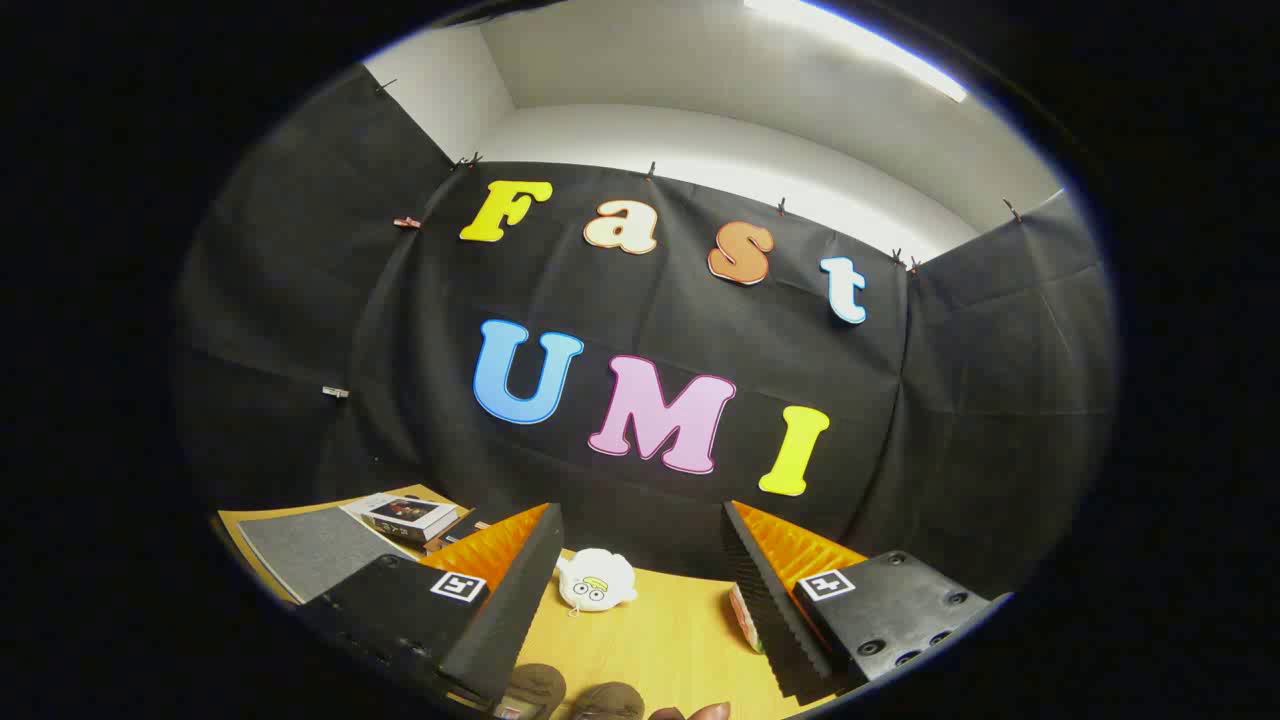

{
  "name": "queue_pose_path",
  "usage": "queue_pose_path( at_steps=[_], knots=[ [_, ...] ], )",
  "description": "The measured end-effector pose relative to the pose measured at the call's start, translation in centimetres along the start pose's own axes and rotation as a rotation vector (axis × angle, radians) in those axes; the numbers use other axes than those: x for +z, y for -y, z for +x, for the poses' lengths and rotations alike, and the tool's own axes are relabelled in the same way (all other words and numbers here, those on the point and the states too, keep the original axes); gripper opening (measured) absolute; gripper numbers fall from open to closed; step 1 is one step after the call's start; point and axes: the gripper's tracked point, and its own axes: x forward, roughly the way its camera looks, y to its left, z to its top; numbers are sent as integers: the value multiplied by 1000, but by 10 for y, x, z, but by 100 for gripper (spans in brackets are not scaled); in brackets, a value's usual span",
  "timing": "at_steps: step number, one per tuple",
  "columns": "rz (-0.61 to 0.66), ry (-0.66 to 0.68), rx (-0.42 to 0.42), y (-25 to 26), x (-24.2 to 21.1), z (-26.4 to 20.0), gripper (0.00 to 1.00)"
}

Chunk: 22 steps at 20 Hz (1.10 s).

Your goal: Open the storage box then place both shoes into the box .Put the left shoe in first, then the right shoe, with the right side of both shoes facing outward in a uniform manner.

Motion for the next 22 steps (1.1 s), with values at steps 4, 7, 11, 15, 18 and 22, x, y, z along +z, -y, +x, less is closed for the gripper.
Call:
queue_pose_path(
  at_steps=[4, 7, 11, 15, 18, 22],
  knots=[
    [7, -4, 8, -7, 1, -5, 97],
    [-5, -3, 11, -8, 2, -4, 97],
    [8, -14, 17, -10, -1, -3, 97],
    [2, -19, 20, -12, -5, 1, 97],
    [3, -17, 29, -14, -4, 5, 97],
    [79, -58, 114, -37, -14, 12, 97]
  ],
)
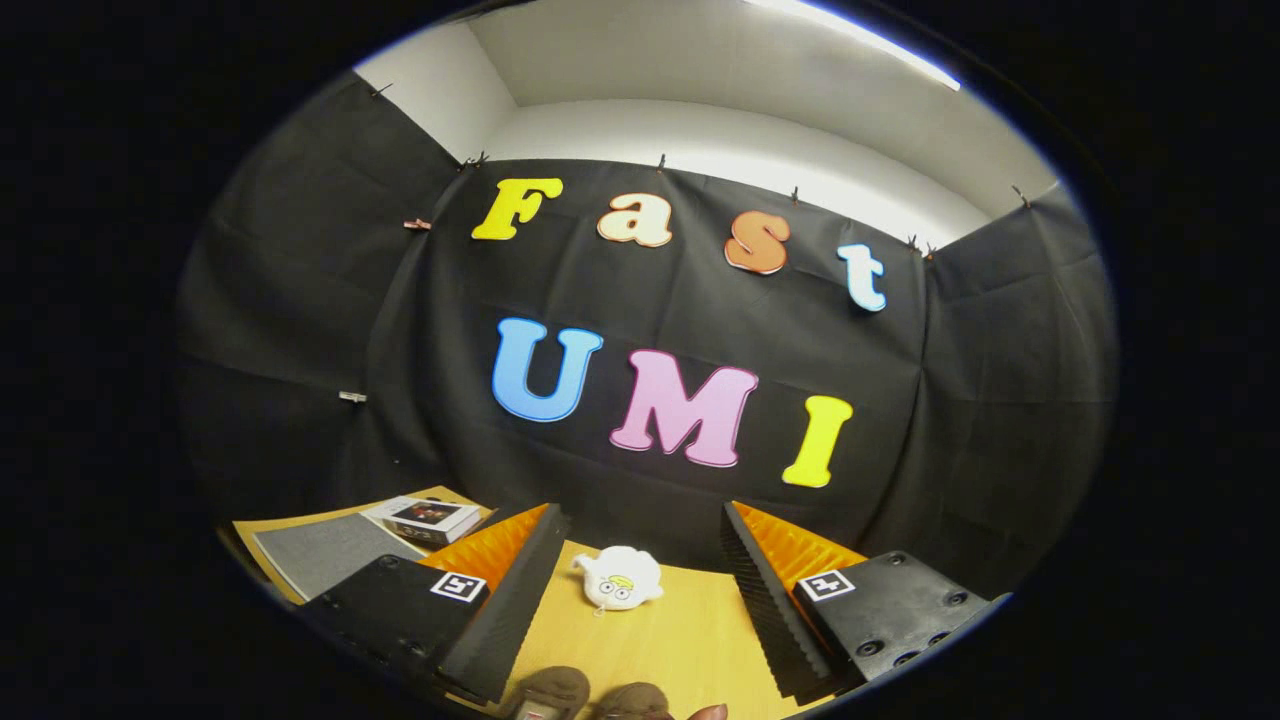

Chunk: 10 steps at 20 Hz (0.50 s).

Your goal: Open the storage box then place both shoes into the box .Put the left shoe in first, then the right shoe, with the right side of both shoes facing outward in a uniform manner.

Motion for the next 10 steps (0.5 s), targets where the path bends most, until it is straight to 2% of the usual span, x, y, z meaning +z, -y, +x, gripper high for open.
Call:
queue_pose_path(
  at_steps=[3, 6, 10],
  knots=[
    [84, -71, 114, -21, -19, 9, 97],
    [191, -142, 264, -55, -36, 15, 97],
    [303, -279, 409, -93, -70, 17, 97]
  ],
)
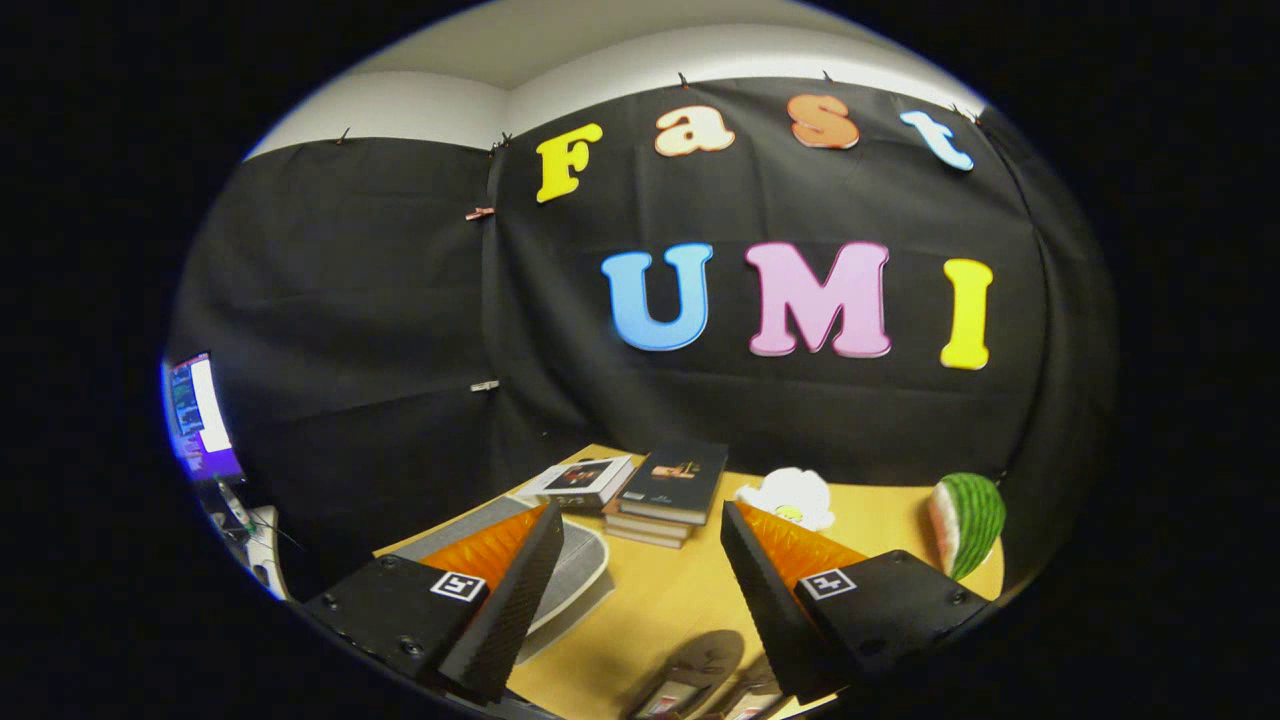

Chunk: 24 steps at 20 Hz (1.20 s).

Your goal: Open the storage box then place both shoes into the box .Put the left shoe in first, then the right shoe, with the right side of both shoes facing outward in a uniform manner.

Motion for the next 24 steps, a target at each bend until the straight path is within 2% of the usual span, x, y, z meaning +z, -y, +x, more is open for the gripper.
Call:
queue_pose_path(
  at_steps=[4, 7, 10, 14, 20, 24],
  knots=[
    [125, -157, 163, -34, -44, 22, 98],
    [272, -271, 262, -54, -79, 36, 98],
    [443, -401, 310, -69, -114, 55, 98],
    [631, -507, 349, -79, -154, 64, 98],
    [713, -669, 375, -89, -222, 74, 98],
    [844, -731, 437, -108, -236, 74, 98]
  ],
)
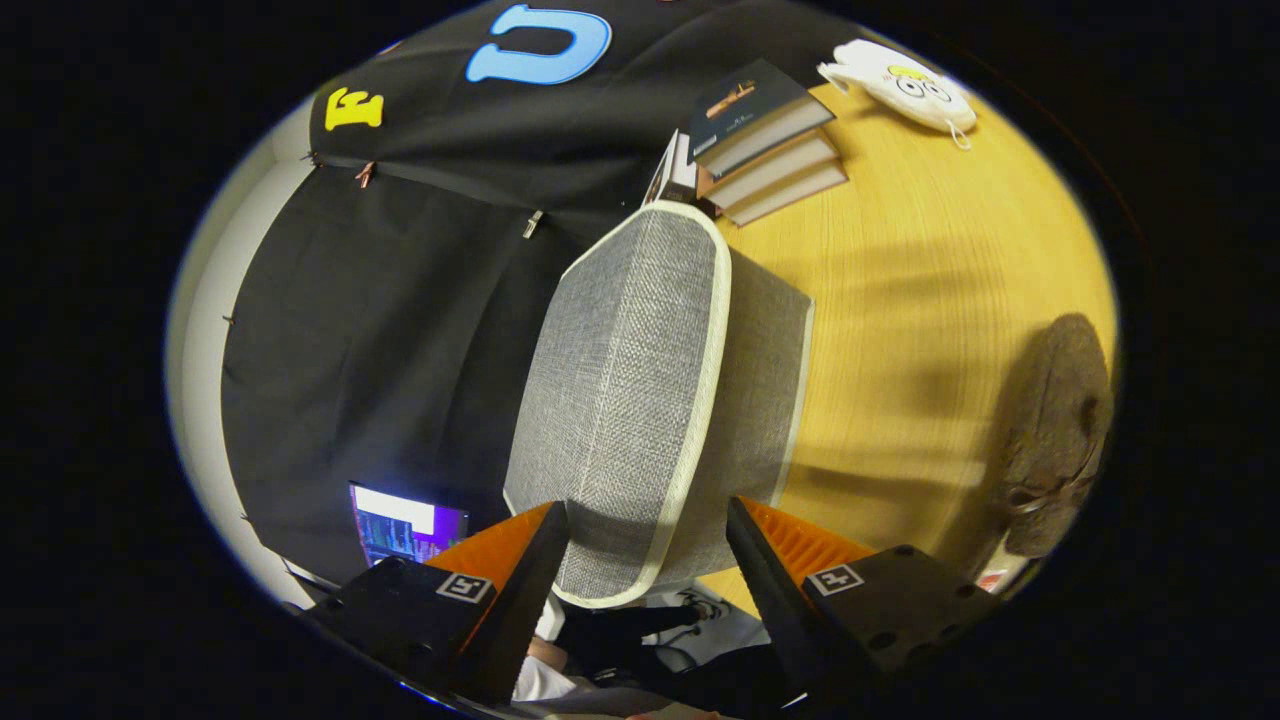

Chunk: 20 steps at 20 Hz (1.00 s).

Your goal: Open the storage box then place both shoes into the box .Put the left shoe in first, then the right shoe, with the right side of both shoes facing outward in a uniform manner.

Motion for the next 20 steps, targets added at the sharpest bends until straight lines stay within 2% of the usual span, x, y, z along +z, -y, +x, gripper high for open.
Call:
queue_pose_path(
  at_steps=[3, 6, 12, 14, 20],
  knots=[
    [156, -24, 85, -2, -5, 4, 97],
    [220, -17, 163, -14, -3, 6, 95],
    [269, 20, 231, -26, 2, -3, 22],
    [230, 51, 252, -37, 7, -14, 7],
    [185, 115, 374, -109, 24, -30, 5]
  ],
)
